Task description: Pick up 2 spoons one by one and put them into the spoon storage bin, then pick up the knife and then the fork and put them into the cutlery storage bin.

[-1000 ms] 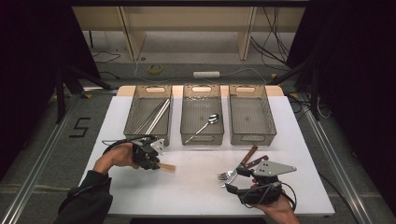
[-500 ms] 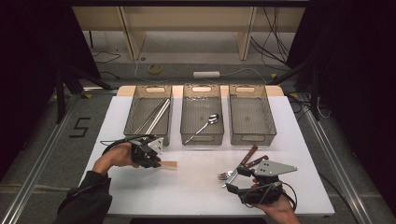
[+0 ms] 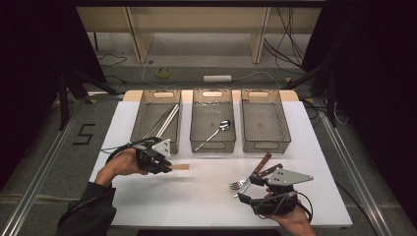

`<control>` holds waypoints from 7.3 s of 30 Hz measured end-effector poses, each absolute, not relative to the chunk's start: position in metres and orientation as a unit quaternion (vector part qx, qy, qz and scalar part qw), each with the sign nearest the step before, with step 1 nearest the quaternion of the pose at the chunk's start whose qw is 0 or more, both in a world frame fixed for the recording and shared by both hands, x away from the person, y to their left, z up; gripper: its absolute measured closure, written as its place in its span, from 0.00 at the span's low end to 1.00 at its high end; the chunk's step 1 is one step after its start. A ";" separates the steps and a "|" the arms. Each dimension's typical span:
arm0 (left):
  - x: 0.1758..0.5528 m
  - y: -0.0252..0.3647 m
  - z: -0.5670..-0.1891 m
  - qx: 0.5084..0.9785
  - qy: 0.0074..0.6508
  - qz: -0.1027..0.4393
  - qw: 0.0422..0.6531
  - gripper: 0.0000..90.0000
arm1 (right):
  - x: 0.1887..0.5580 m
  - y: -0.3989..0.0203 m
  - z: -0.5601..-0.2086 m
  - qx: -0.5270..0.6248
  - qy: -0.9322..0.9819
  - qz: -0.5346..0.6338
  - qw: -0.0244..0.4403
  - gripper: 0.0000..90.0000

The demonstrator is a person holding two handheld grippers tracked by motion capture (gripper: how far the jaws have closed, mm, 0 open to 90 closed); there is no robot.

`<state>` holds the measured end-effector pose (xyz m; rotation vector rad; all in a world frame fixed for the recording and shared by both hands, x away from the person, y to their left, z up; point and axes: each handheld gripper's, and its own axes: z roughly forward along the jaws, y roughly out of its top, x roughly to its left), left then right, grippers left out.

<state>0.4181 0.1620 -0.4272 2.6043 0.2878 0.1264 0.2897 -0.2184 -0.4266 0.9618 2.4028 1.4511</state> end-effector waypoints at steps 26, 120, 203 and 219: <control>0.435 0.131 -0.399 0.877 0.305 0.058 0.366 0.84 | 0.291 -0.219 -0.428 0.327 0.805 0.488 0.088 0.33; 0.501 0.073 -0.373 0.787 0.428 0.086 0.435 0.42 | 0.299 -0.231 -0.425 0.343 0.797 0.487 0.102 0.34; 0.348 0.198 -0.423 0.740 0.378 0.143 0.538 0.21 | 0.435 -0.256 -0.474 0.408 0.863 0.271 0.125 1.00; 0.349 0.197 -0.423 0.742 0.375 0.143 0.537 0.21 | 0.393 -0.273 -0.465 0.424 0.874 0.219 0.093 1.00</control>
